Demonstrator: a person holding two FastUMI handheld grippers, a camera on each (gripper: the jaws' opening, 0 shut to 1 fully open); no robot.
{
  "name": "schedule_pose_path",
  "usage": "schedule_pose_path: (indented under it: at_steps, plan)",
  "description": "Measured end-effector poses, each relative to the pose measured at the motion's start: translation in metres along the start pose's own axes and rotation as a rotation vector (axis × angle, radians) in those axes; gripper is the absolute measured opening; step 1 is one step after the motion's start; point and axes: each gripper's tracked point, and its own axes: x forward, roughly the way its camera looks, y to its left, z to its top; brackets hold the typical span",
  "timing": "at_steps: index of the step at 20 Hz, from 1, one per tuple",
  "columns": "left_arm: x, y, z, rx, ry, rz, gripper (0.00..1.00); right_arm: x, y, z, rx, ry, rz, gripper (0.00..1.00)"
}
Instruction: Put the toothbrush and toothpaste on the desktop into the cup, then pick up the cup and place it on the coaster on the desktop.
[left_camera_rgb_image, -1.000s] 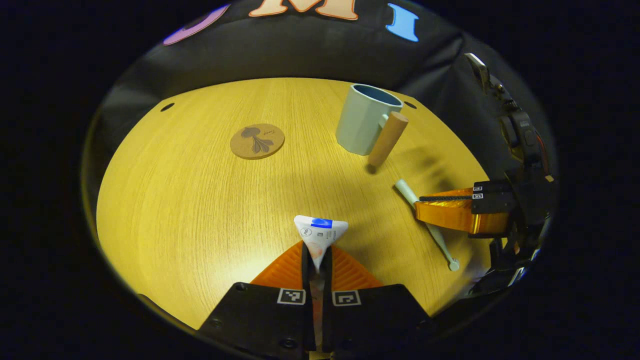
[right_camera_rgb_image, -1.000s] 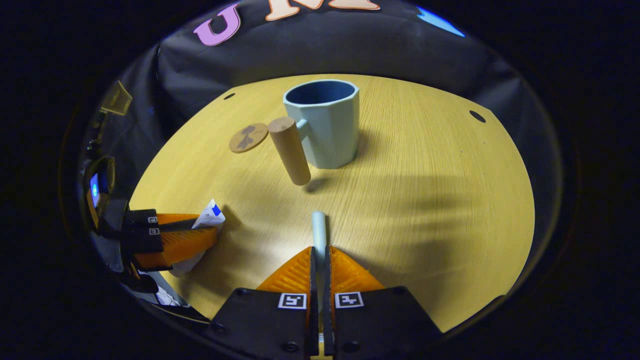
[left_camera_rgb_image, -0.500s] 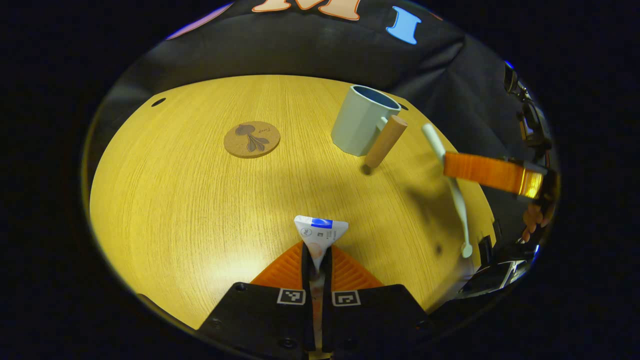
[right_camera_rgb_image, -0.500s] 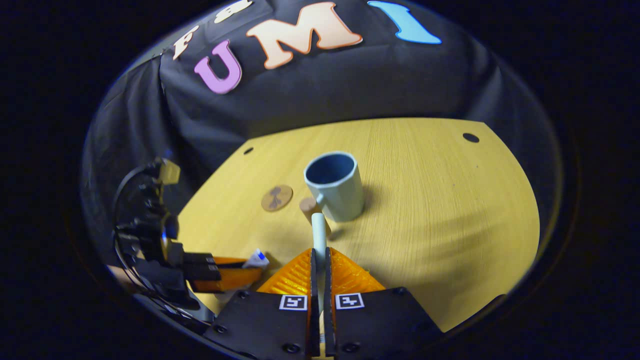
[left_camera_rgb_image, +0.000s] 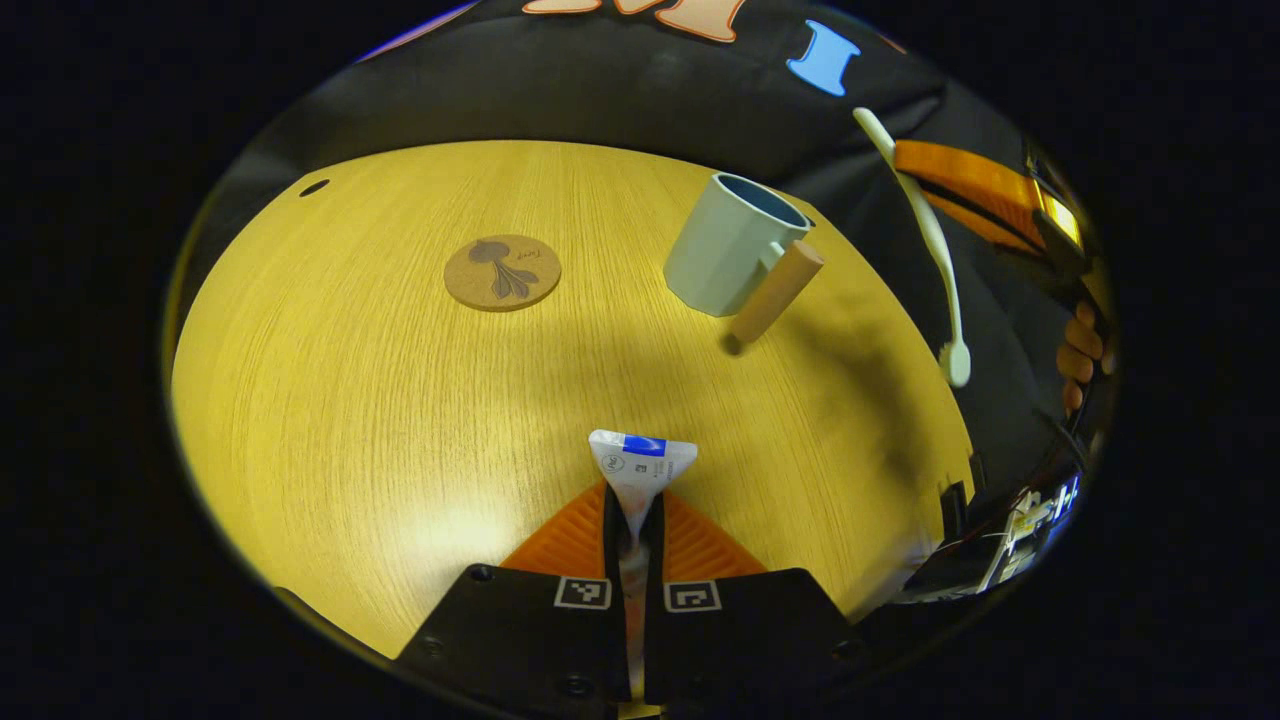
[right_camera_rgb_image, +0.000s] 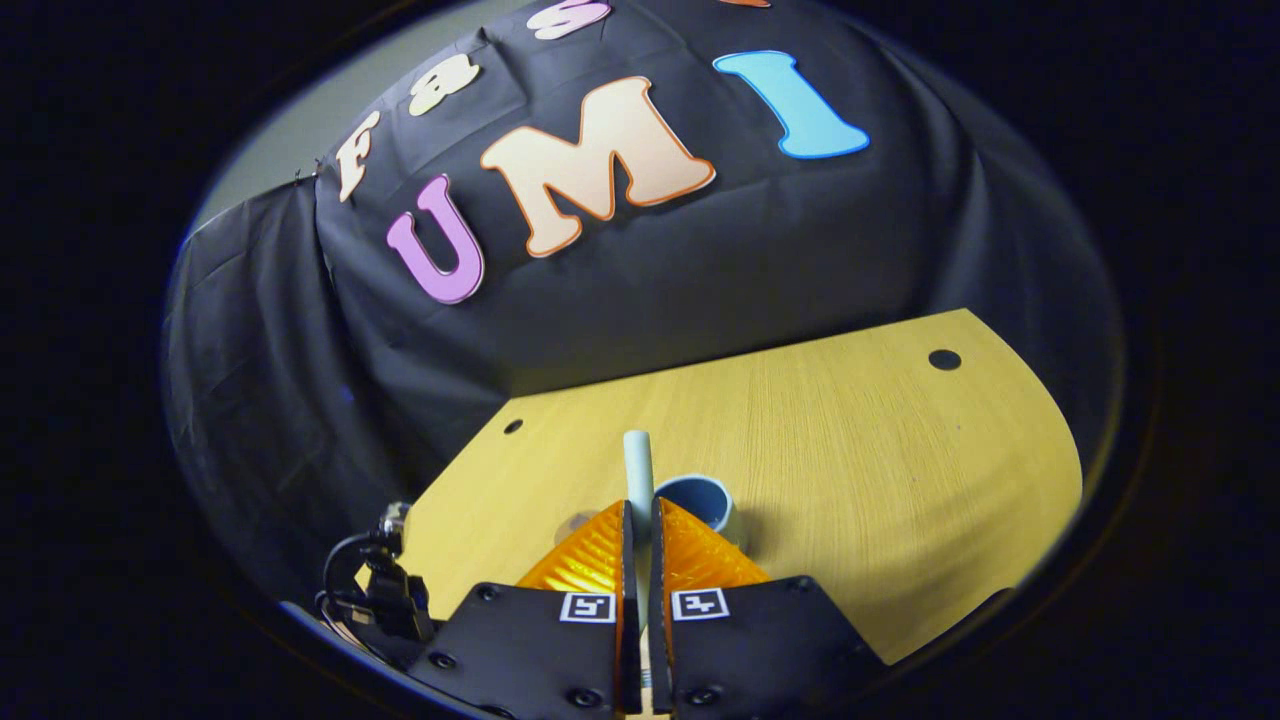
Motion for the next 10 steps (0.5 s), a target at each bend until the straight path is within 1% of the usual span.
schedule_pose_path:
  at_steps: [1,3,6,10]
  plan:
    - [0.000,0.000,0.000,-0.005,0.004,-0.006,0.05,0.005,0.003,0.013,0.017,-0.036,0.006,0.06]
    - [0.000,0.000,0.001,-0.016,0.002,-0.019,0.05,0.018,0.000,0.039,0.025,-0.113,-0.011,0.06]
    - [-0.001,-0.001,0.001,-0.029,0.006,-0.036,0.05,0.038,-0.005,0.064,0.031,-0.179,-0.032,0.06]
    - [-0.001,-0.001,0.001,-0.020,0.018,-0.053,0.05,0.068,-0.018,0.065,0.037,-0.221,-0.076,0.06]
